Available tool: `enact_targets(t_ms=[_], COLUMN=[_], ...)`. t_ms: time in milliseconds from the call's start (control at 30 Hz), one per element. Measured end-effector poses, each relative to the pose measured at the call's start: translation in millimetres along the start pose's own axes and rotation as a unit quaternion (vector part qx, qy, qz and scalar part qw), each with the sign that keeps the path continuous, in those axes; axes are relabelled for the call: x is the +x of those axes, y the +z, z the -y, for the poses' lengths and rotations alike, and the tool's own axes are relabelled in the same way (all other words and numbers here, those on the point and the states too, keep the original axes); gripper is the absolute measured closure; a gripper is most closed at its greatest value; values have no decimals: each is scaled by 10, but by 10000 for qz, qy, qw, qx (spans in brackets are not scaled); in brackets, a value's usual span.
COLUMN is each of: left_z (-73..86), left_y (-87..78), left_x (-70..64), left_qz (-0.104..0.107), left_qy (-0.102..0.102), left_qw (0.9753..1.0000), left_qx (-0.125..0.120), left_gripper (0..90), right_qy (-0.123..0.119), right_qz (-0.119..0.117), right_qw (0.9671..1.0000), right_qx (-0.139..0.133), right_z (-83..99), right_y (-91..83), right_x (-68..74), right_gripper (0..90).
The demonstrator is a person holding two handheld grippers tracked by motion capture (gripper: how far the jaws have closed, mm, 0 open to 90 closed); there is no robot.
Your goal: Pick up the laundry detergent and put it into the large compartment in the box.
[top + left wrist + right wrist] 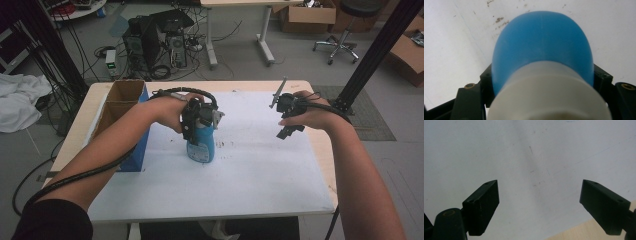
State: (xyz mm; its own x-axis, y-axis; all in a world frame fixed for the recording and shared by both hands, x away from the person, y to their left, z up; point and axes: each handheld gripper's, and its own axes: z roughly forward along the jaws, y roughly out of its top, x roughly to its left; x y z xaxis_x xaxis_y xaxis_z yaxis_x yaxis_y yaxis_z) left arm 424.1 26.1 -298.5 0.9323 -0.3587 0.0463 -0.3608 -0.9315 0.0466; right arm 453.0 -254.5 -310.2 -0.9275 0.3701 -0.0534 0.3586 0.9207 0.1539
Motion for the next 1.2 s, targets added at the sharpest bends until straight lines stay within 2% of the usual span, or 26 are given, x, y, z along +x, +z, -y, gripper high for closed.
enact_targets(t_ms=[233,500,600,867,967,1133,1200], left_z=[-6,-20,-55,-114,-115,-131,-139], left_y=[1,-2,-8,-33,-81,-221,-277], left_x=[8,9,-12,-40,-44,-73,-82], left_qz=[-44,12,15,-37,-4,-70,-112], left_qy=[-19,-87,-287,-540,-700,-1085,-1330], left_qw=[10000,10000,9995,9983,9973,9937,9906], left_qx=[5,28,105,234,237,287,289], left_gripper=[374,391,395,398,398,399,399], right_qy=[10,43,27,12,-10,-50,-68], right_qz=[-14,-20,-20,-27,-30,-17,-20], right_qw=[10000,10000,10000,10000,10000,10000,10000], right_qx=[14,-13,18,-26,-6,-44,-53], right_z=[8,13,9,2,-4,-5,-6], right_y=[14,21,22,32,28,3,-5], right_x=[-6,-20,-22,-19,-6,6,9], right_gripper=[159,159,159,159,159,160,159])
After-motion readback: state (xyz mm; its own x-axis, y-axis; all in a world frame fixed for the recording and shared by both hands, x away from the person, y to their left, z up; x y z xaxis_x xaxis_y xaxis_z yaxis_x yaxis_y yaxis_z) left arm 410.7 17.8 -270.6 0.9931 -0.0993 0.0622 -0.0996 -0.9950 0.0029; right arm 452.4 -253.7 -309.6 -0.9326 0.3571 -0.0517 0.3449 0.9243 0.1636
